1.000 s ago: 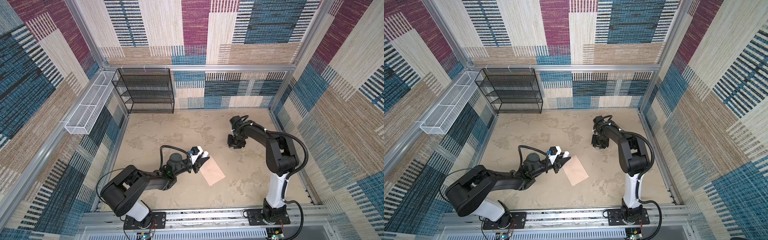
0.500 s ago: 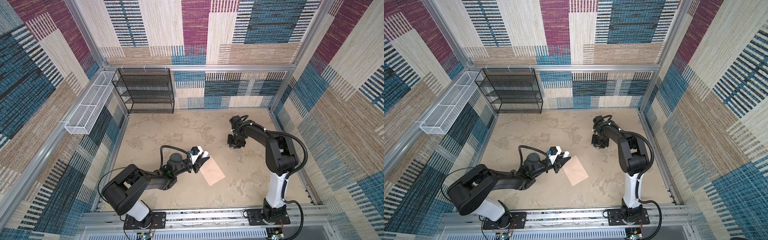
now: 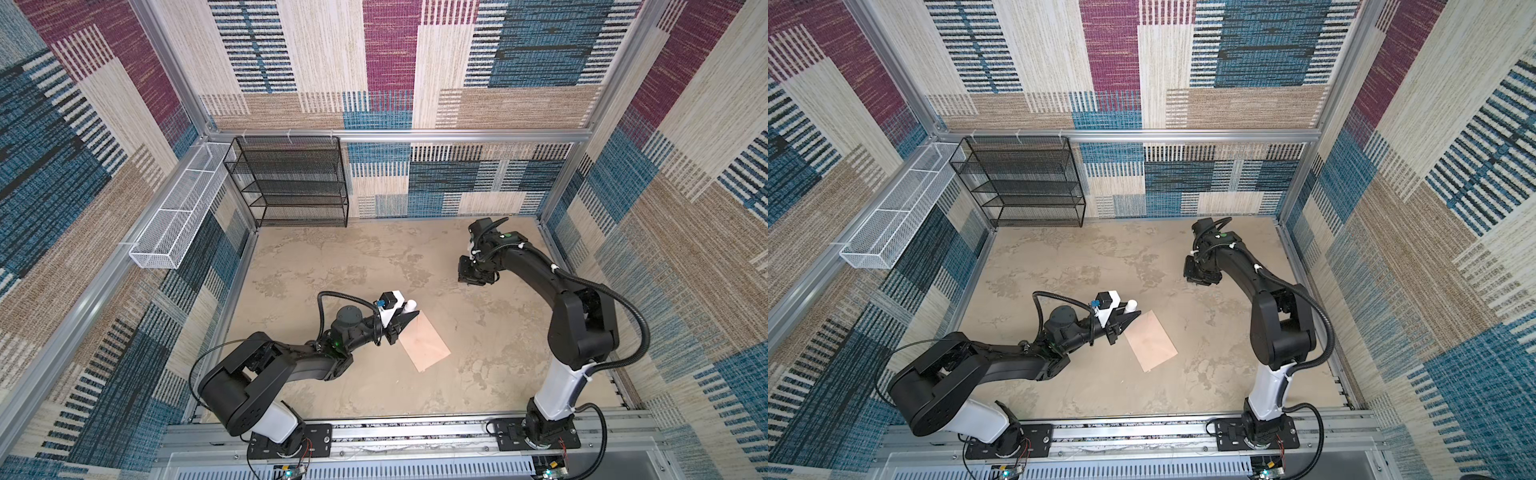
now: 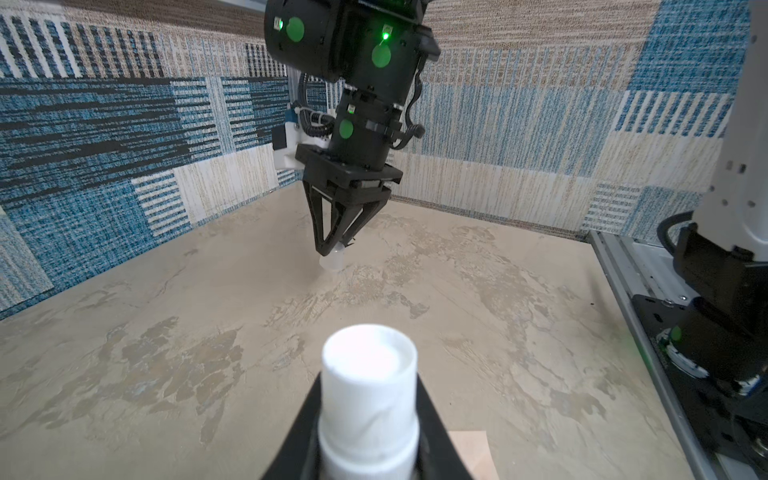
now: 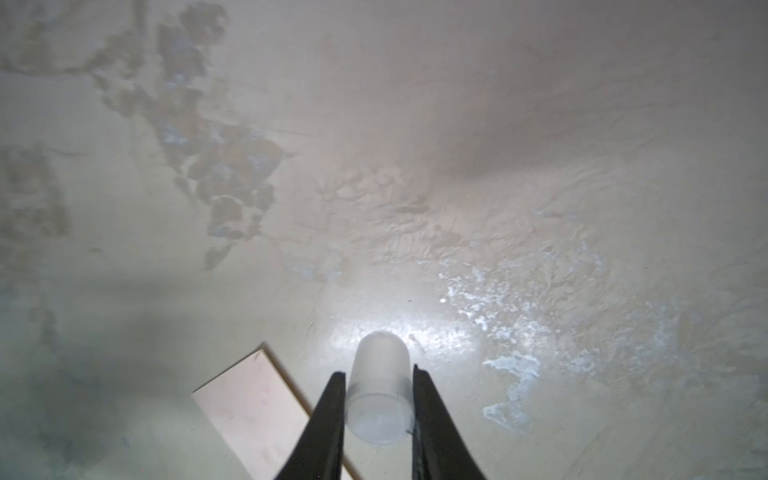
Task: Place the letter into the envelope and seal it
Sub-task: 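Lower the right gripper and close it around the white cap, then lift the white cap and carry it toward the glue stick in the left gripper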
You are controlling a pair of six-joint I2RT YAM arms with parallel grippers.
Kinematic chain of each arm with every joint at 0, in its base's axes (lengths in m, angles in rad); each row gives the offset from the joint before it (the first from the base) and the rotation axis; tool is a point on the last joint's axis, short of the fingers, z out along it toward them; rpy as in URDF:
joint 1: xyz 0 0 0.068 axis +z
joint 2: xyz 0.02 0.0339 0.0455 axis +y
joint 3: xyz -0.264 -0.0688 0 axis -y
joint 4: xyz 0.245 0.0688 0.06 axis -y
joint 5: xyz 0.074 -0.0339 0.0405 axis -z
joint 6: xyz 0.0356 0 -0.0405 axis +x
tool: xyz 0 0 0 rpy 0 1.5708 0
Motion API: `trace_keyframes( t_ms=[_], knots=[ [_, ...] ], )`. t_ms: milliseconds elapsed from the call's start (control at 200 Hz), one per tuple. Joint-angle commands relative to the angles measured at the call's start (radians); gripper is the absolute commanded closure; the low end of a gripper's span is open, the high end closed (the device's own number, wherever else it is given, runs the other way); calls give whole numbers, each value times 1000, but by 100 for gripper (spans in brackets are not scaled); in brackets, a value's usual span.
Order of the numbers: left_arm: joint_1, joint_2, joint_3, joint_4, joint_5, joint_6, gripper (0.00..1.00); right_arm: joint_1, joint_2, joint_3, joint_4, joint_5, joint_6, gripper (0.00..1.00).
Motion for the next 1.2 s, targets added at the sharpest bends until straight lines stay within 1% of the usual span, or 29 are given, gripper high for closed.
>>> trace_keyframes(
  t_ms=[0,155,280,386,531,857,1192],
  knots=[
    [2,-41,-1,-39,6,38,100,5,-85,-22,27,-178,-40,74],
    [2,-115,-19,-101,4,51,100,9,-203,-54,42,-316,-57,73],
    [1,-170,-22,-163,-1,70,100,14,-269,-64,50,-445,-70,73],
    [-1,-193,-22,-187,2,73,100,28,-304,-76,61,-549,-76,73],
    [-8,-218,-18,-197,3,69,100,81,-331,-87,80,-633,-77,72],
    [-22,-306,-28,-246,-21,80,100,190,-355,-111,130,-713,-43,70],
    [-30,-310,-30,-238,-34,77,100,253,-360,-128,149,-715,-23,70]
  ],
)
